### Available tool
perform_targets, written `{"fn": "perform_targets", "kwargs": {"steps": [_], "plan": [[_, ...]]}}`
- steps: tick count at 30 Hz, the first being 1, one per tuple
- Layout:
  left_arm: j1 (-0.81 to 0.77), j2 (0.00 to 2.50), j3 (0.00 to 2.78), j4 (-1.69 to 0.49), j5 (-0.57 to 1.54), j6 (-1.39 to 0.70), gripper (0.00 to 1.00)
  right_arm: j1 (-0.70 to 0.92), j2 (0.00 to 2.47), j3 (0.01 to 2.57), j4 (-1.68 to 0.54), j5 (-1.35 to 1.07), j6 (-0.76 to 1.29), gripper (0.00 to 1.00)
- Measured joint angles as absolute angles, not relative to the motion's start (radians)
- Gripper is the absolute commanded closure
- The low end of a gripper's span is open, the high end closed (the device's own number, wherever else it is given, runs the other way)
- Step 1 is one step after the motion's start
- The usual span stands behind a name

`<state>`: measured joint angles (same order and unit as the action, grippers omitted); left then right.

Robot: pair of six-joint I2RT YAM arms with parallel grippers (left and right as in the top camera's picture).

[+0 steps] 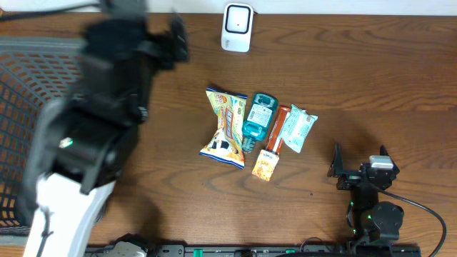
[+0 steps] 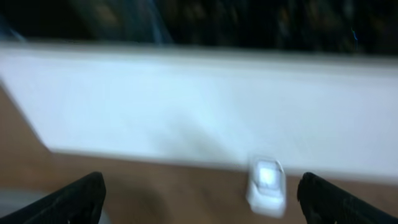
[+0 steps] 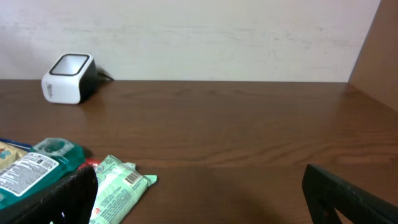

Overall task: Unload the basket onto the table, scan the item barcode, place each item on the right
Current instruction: 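Release the Kleenex pack and retract the left gripper to rest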

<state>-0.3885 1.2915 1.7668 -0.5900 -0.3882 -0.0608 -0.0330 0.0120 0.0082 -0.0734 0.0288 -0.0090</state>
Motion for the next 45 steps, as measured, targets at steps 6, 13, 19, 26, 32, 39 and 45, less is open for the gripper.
{"fn": "perform_targets", "kwargs": {"steps": [6, 13, 19, 26, 32, 39, 45], "plan": [[-0.345, 1.267, 1.893, -0.493, -0.509, 0.137, 0.02, -0.033, 0.012, 0.008, -0.073, 0.029, -0.009, 0.01], [-0.341, 1.241, 1.901, -0.509, -0.552, 0.243, 0.02, -0.033, 0.012, 0.008, -0.066, 0.071, -0.065, 0.01], [-0.341, 1.181, 1.799, -0.505, -0.554, 0.266, 0.02, -0.033, 0.012, 0.008, -0.063, 0.118, -0.147, 0.01], [-0.341, 0.978, 1.552, -0.389, -0.556, 0.268, 0.02, -0.033, 0.012, 0.008, -0.069, 0.058, -0.111, 0.01], [-0.341, 0.768, 1.348, -0.309, -0.549, 0.262, 0.02, -0.033, 0.013, 0.008, -0.065, -0.097, 0.213, 0.01], [-0.320, 0.574, 1.240, -0.306, -0.469, 0.162, 0.02, -0.033, 0.013, 0.008, -0.052, -0.253, 0.458, 0.01], [-0.276, 0.455, 1.216, -0.336, -0.416, 0.072, 0.02, -0.033, 0.013, 0.008, -0.045, -0.376, 0.541, 0.01]]}}
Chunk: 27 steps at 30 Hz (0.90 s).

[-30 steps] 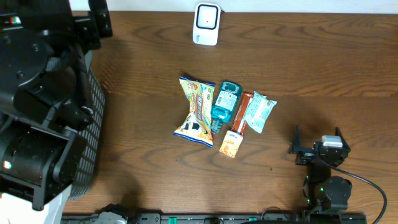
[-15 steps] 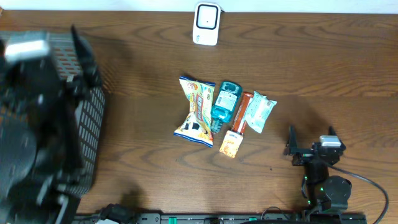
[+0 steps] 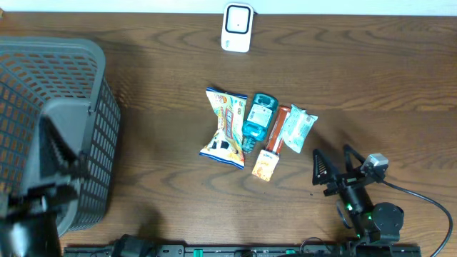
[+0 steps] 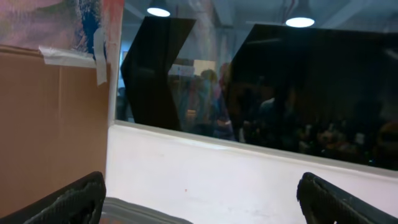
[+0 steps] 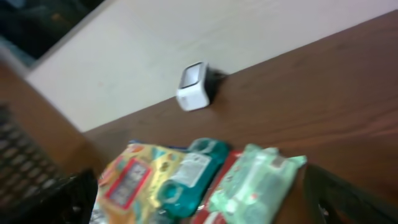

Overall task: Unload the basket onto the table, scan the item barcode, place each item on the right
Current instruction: 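Release the Kleenex pack and retract the left gripper to rest, then reach the right gripper to the Kleenex pack and grasp it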

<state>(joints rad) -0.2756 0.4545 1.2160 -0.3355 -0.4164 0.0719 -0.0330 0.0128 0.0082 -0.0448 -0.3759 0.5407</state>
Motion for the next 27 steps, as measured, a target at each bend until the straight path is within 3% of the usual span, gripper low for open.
{"fn": "perform_targets", "kwargs": {"steps": [15, 20, 27], "plan": [[-0.026, 0.128, 1.066, -0.436, -0.022, -0.091, 0.02, -0.033, 0.092, 0.015, -0.062, -0.664, 0.514, 0.01], [-0.035, 0.088, 1.061, -0.446, 0.036, -0.121, 0.02, -0.033, 0.260, 0.105, -0.197, -0.686, 0.416, 0.01], [-0.041, 0.004, 1.053, -0.448, 0.055, -0.134, 0.02, -0.028, 0.608, 0.424, -0.447, -0.693, 0.198, 0.01]]}}
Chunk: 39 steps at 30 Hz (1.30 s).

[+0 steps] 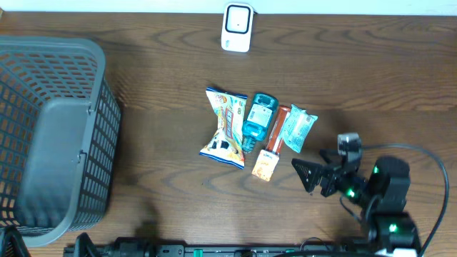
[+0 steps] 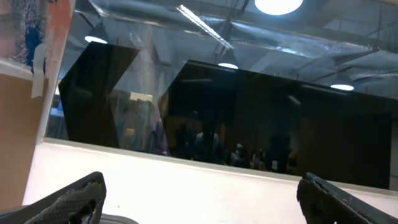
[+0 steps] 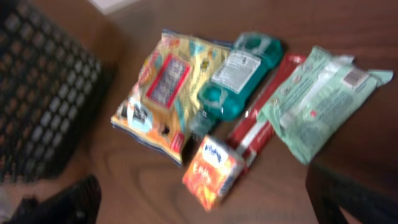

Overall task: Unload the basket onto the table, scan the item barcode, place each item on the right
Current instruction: 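Reach the right gripper to the Kleenex pack and grasp it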

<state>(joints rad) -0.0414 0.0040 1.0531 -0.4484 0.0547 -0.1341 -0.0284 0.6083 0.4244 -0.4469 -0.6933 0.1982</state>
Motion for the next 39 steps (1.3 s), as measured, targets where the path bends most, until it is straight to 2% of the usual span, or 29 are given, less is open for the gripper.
{"fn": "perform_targets", "kwargs": {"steps": [5, 11, 20, 30, 39], "plan": [[-0.034, 0.004, 1.051, -0.435, 0.035, -0.135, 0.02, 0.062, 0.847, 0.686, -0.666, -0.611, 0.041, 0.01], [-0.020, 0.004, 1.051, -0.349, -0.134, -0.135, 0.02, 0.209, 1.099, 0.984, -0.909, -0.489, -0.111, 0.01], [-0.020, 0.004, 1.051, -0.352, -0.236, -0.136, 0.02, 0.286, 1.304, 1.037, -0.826, -0.484, -0.212, 0.01], [-0.020, 0.004, 1.042, -0.567, -0.236, -0.138, 0.02, 0.294, 1.548, 1.037, -0.765, -0.456, -0.353, 0.22], [-0.020, 0.004, 1.040, -0.704, -0.208, -0.143, 0.02, 0.450, 1.720, 1.037, -0.700, -0.355, -0.453, 0.36]]}}
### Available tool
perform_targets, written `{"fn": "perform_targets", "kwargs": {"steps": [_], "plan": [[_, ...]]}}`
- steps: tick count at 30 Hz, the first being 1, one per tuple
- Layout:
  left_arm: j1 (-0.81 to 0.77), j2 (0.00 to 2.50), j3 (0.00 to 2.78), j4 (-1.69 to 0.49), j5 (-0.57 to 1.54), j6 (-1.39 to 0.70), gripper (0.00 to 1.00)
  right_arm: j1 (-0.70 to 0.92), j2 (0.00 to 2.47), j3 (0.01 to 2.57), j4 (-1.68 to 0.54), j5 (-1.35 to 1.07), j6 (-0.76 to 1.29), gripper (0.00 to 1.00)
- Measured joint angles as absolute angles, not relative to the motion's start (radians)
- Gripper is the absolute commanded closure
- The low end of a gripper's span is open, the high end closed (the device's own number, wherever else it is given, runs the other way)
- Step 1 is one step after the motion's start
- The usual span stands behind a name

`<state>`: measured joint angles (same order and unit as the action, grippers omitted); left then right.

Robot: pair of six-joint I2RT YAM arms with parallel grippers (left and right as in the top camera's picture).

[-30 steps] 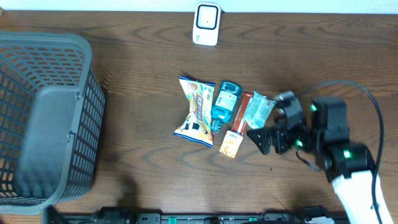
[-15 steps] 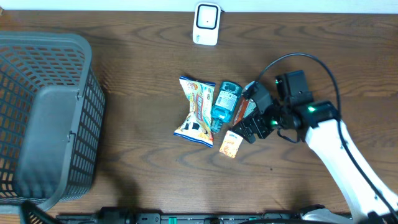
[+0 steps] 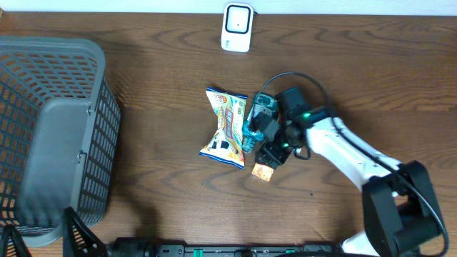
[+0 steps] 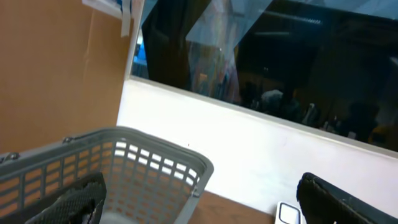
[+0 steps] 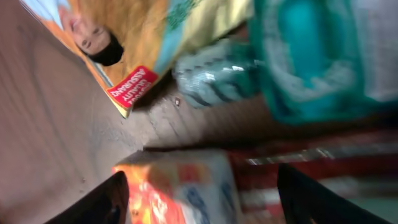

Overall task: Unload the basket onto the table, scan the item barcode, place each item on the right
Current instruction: 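Reach the right gripper to the Kleenex pack and grasp it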

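The white barcode scanner stands at the table's far edge. Mid-table lie a yellow snack bag, a teal pack and a small orange packet. My right gripper is down over the right side of this row, covering the items there. In the right wrist view it is open, and the orange packet lies between its fingers, with the teal pack just beyond. My left gripper is open and empty, off at the front left, facing the scanner.
A large grey mesh basket fills the left side of the table; its rim shows close in the left wrist view. A red stick pack lies beside the orange packet. The right arm stretches across the front right.
My right gripper has moved from the front right of the table to low over the row of items, open around the orange packet. The left wrist view has tilted down onto the basket and scanner.
At first my left arm hung over the basket and the right arm rested at the front right. The left arm then stood back at the front left while the right gripper faced the items, then looked down on them. Now it straddles the orange packet.
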<state>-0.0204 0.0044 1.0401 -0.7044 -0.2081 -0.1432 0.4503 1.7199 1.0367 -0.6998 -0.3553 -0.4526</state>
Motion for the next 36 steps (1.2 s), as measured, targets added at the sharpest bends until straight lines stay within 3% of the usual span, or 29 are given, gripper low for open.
{"fn": "perform_targets", "kwargs": {"steps": [5, 8, 13, 16, 24, 36], "plan": [[-0.020, 0.004, 1.040, -0.731, -0.207, -0.207, 0.02, 0.522, 1.766, 1.037, -0.685, -0.281, -0.479, 0.56], [-0.020, 0.004, 1.040, -0.734, -0.188, -0.226, 0.02, 0.540, 1.785, 1.037, -0.685, -0.253, -0.489, 0.61], [-0.020, 0.004, 1.039, -0.737, -0.109, -0.235, 0.02, 0.540, 1.789, 1.037, -0.687, -0.241, -0.500, 0.78], [-0.020, 0.004, 1.025, -0.746, -0.057, -0.212, 0.02, 0.540, 1.789, 1.038, -0.691, -0.237, -0.505, 0.99], [-0.020, 0.004, 0.921, -0.756, 0.011, -0.178, 0.02, 0.540, 1.791, 1.066, -0.722, -0.232, -0.422, 0.99], [-0.020, 0.004, 0.781, -0.760, 0.328, -0.042, 0.02, 0.486, 1.766, 1.268, -0.847, -0.339, 0.078, 0.98]]}}
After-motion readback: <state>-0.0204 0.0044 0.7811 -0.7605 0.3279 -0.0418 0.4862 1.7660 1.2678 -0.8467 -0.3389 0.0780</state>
